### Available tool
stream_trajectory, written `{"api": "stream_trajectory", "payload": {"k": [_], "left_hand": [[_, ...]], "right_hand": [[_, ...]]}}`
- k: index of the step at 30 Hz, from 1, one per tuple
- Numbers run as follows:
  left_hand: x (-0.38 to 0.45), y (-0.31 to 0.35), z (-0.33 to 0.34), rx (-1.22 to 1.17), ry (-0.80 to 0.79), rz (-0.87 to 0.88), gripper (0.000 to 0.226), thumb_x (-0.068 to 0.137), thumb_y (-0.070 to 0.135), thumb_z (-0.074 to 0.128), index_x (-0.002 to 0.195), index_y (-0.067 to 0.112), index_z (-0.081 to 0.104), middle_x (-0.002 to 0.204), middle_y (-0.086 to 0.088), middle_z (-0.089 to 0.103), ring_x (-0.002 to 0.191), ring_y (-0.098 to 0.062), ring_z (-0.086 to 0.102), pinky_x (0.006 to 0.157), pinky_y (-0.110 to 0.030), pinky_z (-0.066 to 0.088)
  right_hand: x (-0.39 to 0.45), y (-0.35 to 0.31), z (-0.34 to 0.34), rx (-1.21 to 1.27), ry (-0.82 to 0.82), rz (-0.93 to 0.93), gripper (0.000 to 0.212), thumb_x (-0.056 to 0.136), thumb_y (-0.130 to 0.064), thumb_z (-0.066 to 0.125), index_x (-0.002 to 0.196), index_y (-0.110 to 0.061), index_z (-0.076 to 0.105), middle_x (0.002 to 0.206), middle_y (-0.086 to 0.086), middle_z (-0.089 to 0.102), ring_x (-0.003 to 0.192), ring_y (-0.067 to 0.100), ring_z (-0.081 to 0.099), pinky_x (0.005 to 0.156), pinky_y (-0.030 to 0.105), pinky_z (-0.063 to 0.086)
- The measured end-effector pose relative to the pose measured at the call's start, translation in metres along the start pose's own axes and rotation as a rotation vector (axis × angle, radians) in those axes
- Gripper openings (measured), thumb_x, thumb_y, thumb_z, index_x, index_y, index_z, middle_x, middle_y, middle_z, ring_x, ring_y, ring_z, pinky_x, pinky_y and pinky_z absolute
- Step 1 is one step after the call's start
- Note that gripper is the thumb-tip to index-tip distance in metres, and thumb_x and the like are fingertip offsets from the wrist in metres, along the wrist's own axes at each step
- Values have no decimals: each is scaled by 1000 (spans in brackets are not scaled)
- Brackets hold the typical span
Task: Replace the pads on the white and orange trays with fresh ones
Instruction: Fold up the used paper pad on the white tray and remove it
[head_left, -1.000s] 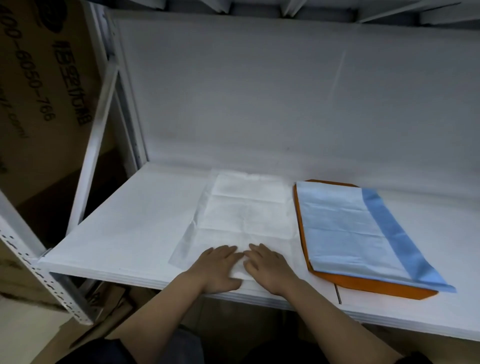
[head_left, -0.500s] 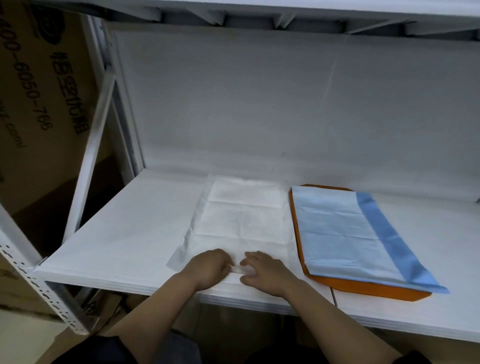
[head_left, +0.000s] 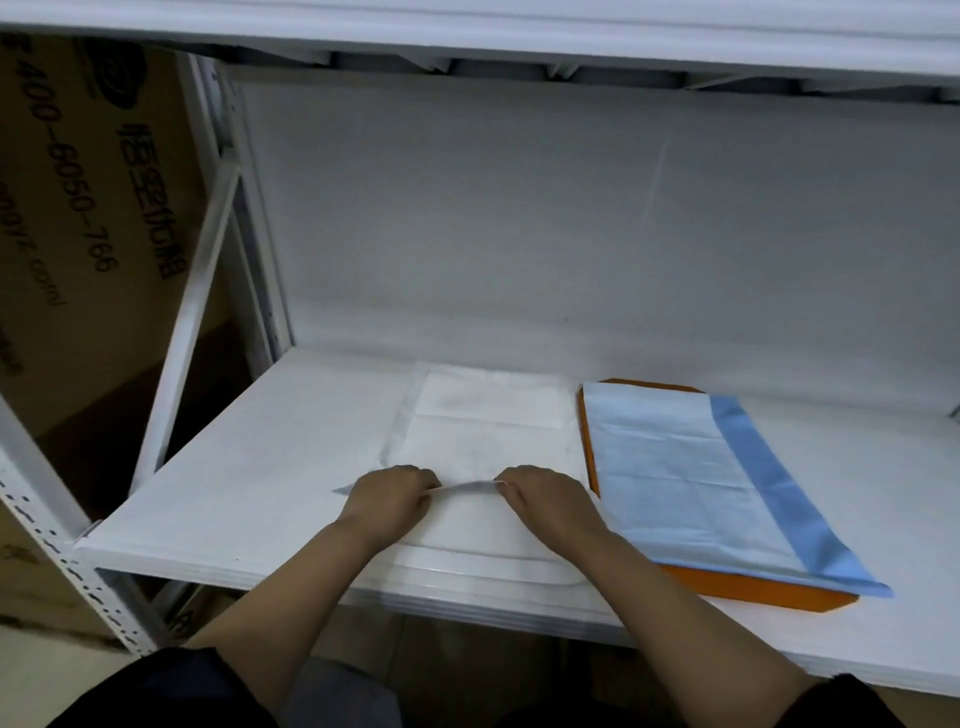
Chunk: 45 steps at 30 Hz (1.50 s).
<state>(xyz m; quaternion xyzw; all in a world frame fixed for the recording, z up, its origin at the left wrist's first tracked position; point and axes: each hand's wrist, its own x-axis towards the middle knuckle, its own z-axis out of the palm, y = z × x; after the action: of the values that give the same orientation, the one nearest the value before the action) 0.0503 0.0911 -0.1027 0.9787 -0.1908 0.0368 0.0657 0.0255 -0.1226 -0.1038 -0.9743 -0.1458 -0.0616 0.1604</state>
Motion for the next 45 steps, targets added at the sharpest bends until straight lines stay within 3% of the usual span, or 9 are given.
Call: {"api": "stream_trajectory", "payload": {"k": [7, 12, 19, 23, 25, 28, 35, 40, 45], "left_hand": [[10, -14, -20, 74, 35, -102, 24, 96, 28, 39, 98, 19, 61, 98, -2, 66, 93, -26, 60, 64, -28, 37], [16, -33, -37, 80, -4, -153, 13, 90, 22, 45, 91, 19, 57, 100, -1, 64, 96, -26, 59, 65, -27, 35], [33, -61, -42, -300, 53, -388, 5, 85, 22, 57, 87, 18, 58, 87, 1, 60, 85, -23, 55, 64, -27, 37], [49, -70, -27, -640, 64, -440, 19, 81, 20, 70, 82, 14, 53, 81, 0, 58, 77, -22, 52, 62, -28, 37], [56, -71, -15, -632, 11, -439, 21, 80, 20, 70, 78, 11, 51, 76, -1, 53, 75, -22, 49, 62, -29, 35], [67, -73, 6, -515, -40, -489, 33, 81, 25, 65, 65, 16, 37, 68, 3, 43, 70, -21, 42, 63, -29, 29], [74, -71, 32, -399, 53, -613, 26, 83, 29, 55, 69, 16, 37, 69, 4, 49, 69, -22, 47, 65, -30, 33], [71, -74, 36, -389, 25, -576, 21, 87, 37, 56, 98, 21, 49, 90, 6, 63, 85, -21, 59, 78, -32, 33], [68, -77, 35, -214, 38, -502, 27, 90, 31, 49, 115, 22, 45, 92, 4, 67, 90, -20, 62, 84, -33, 37]], "right_hand": [[8, 18, -34, -132, -99, 40, 31, 95, -32, 46, 124, -24, 53, 121, 0, 61, 108, 23, 58, 80, 32, 44], [18, 35, -59, -168, -56, 185, 22, 94, -26, 47, 109, -16, 60, 105, 5, 64, 99, 27, 59, 66, 29, 37], [34, 53, -64, -74, 45, 335, 21, 92, -25, 50, 108, -20, 63, 104, 2, 67, 95, 23, 61, 70, 29, 44], [43, 63, -53, -36, 130, 418, 14, 93, -25, 47, 97, -18, 58, 93, 1, 65, 84, 21, 59, 68, 31, 45], [47, 69, -46, 24, 152, 473, 8, 93, -28, 48, 92, -21, 52, 90, 1, 62, 77, 19, 53, 64, 29, 42], [55, 79, -35, 189, 174, 565, 26, 90, -34, 55, 113, -20, 53, 101, 1, 61, 85, 21, 55, 68, 28, 38], [52, 97, -3, 689, 172, 633, 49, 85, -20, 66, 127, -15, 42, 104, 2, 61, 88, 17, 59, 82, 34, 50], [49, 101, 11, 423, -23, 623, 54, 89, -21, 53, 140, -15, 38, 130, 7, 54, 112, 25, 55, 87, 33, 46], [47, 94, 9, 178, 3, 581, 53, 95, -22, 44, 145, -20, 28, 131, 7, 55, 113, 28, 56, 84, 33, 44]]}}
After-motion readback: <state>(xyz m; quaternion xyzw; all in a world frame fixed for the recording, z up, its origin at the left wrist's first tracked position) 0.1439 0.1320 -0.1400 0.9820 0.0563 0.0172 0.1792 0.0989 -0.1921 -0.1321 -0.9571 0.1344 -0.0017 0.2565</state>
